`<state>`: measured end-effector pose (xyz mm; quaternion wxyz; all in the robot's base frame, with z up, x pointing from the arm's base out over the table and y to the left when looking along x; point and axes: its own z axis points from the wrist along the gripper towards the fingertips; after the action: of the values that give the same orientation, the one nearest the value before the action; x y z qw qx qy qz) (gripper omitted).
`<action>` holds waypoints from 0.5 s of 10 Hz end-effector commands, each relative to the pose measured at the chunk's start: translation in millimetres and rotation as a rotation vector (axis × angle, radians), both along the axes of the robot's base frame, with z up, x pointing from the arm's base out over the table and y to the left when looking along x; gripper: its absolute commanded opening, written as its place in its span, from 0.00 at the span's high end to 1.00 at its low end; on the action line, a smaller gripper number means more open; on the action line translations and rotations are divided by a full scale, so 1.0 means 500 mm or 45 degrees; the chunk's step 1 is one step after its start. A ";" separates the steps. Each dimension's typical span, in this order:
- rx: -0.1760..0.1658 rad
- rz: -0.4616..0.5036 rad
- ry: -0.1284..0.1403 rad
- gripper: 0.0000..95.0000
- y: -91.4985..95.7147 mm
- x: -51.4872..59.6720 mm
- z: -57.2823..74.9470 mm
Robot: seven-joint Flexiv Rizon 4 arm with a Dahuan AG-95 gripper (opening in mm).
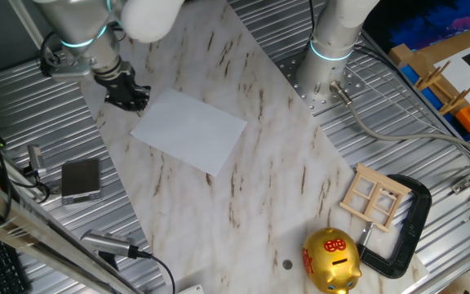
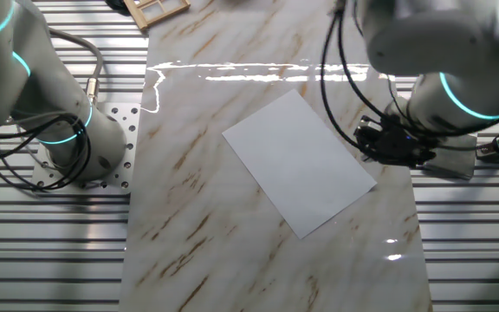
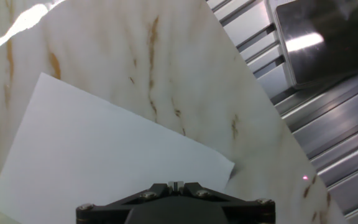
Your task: Flip over and spread out the paper that is laid flat on the table
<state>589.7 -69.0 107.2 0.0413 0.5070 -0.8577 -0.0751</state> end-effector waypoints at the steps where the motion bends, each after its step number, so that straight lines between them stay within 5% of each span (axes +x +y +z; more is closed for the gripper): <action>1: -0.020 -0.019 -0.008 1.00 -0.004 -0.007 0.011; 5: -0.038 -0.012 0.023 1.00 -0.004 -0.007 0.011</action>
<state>584.9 -70.7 112.9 0.0584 0.4953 -0.8643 -0.0660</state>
